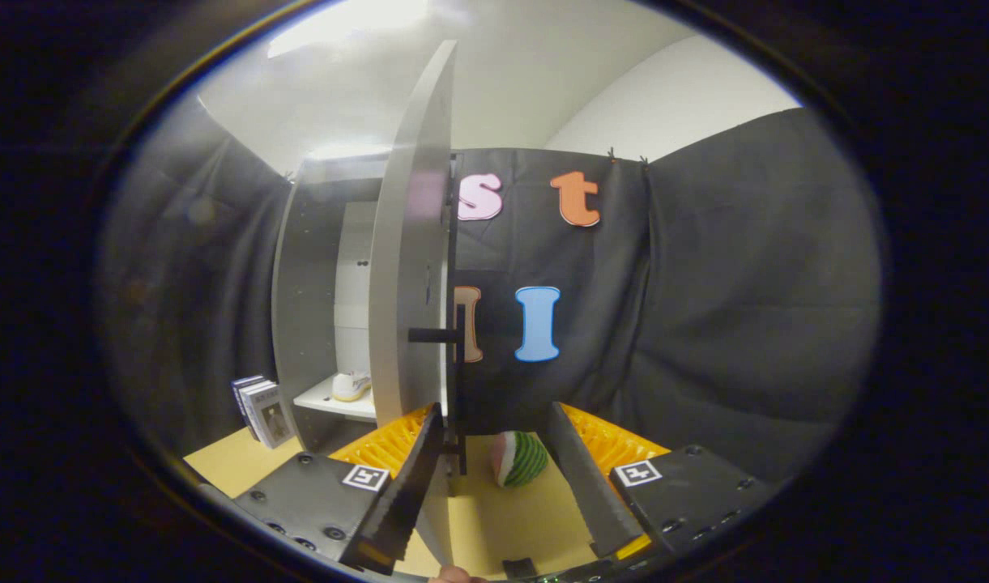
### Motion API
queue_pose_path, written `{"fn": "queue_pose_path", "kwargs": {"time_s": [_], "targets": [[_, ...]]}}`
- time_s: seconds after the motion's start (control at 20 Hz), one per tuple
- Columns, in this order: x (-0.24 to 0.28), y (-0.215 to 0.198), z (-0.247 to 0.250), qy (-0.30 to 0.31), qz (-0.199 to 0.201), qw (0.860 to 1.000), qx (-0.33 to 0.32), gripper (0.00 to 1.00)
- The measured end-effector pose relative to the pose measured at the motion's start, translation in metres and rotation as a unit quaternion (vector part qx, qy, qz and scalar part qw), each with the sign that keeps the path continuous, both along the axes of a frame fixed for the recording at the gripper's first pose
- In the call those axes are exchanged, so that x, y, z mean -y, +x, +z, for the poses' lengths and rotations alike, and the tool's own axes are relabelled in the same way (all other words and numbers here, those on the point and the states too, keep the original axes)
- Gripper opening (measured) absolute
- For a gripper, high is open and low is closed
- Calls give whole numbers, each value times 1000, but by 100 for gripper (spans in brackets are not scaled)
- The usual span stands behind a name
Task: Open the shoe cabinet door, grab the shoes and put them into the shoe cabinet, then close the shoe cabinet door.
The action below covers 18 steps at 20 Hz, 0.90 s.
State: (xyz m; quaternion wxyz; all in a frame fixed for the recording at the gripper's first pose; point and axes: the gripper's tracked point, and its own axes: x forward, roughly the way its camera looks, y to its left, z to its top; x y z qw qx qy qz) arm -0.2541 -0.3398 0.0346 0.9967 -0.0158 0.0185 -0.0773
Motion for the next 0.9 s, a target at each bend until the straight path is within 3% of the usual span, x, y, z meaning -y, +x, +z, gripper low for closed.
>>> {"fn": "queue_pose_path", "kwargs": {"time_s": [0.55,0.9], "targets": [[-77,15,-7,43,80,996,-2,86],[-126,41,-31,75,134,987,-38,86]]}}
